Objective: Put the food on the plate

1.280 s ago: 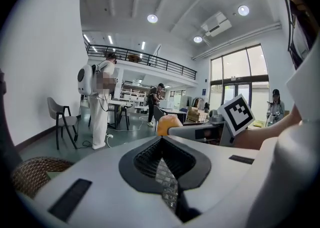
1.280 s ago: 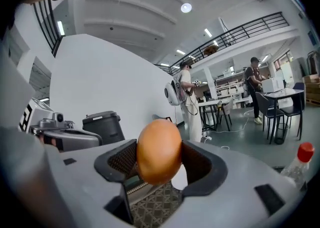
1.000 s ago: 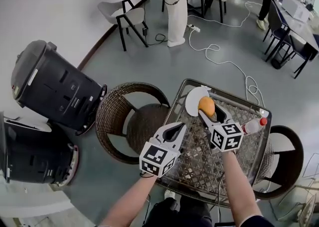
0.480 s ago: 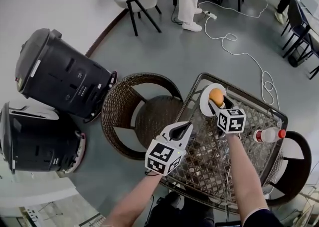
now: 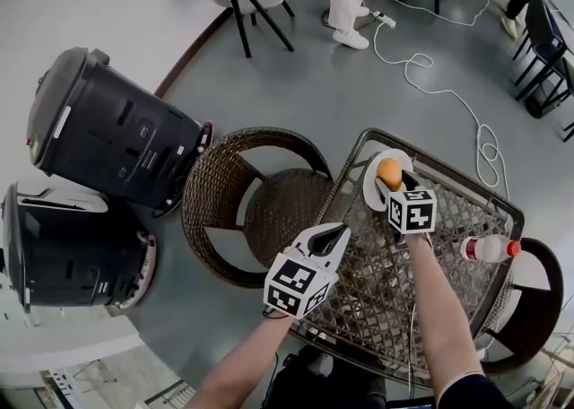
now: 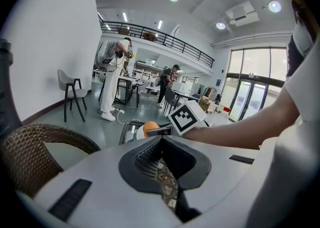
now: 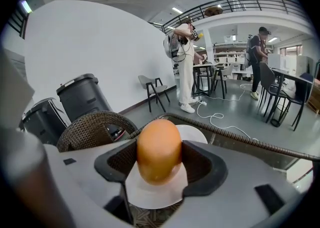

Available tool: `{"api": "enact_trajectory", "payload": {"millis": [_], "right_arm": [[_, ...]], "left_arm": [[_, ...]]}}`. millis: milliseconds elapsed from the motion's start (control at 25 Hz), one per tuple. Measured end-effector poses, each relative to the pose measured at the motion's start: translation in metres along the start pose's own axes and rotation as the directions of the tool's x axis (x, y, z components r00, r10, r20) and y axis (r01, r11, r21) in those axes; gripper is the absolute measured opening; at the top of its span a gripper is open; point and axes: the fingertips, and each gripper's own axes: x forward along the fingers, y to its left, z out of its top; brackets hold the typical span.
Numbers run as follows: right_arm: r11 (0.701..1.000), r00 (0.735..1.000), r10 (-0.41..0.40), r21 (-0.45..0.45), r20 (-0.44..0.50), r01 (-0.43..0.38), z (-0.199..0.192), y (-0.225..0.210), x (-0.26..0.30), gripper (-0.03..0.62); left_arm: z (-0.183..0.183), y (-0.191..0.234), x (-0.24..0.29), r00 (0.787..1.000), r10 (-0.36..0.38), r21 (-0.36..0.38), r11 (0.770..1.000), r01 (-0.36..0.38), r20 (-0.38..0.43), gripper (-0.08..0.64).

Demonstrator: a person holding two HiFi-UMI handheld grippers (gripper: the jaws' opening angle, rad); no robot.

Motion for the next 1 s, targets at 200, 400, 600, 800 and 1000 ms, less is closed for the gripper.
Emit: {"api": "enact_trajectory", "payload": {"millis": [200,400,600,800,1000], "right_arm": [[1.0,1.0,-0.003,-0.006,-0.008,0.003,0.003,0.002,0.003,0.29],[0.999,0.999,-0.017,-0.03,-0.03,0.016,-0.001,-0.003,0.004,0.29],[0.999,0.999,-0.026,-0.039,-0.034,0.024,-0.004,-0.007,0.0,0.291],[0.999,0.999,-0.024,-0.042,-0.026,0.023,-0.004,-0.008,-0.011,0.291],[0.999,1.0,-0.015,-0.046,0.017,0.016,0.002,-0.003,-0.035,0.291]], "left_arm": [[0.004,0.002,0.001,1.0,-0.001,-0.008,1.0,0.001,0.004,0.008],[0.005,-0.002,0.004,1.0,-0.004,-0.009,1.0,0.004,-0.002,0.008],[0.003,-0.003,0.006,1.0,-0.008,-0.012,1.0,0.008,-0.007,0.008],[0.008,-0.01,0.009,1.0,-0.015,-0.008,1.0,0.015,-0.004,0.008],[0.012,-0.018,0.008,1.0,-0.02,0.006,1.0,0.02,0.001,0.008]]}}
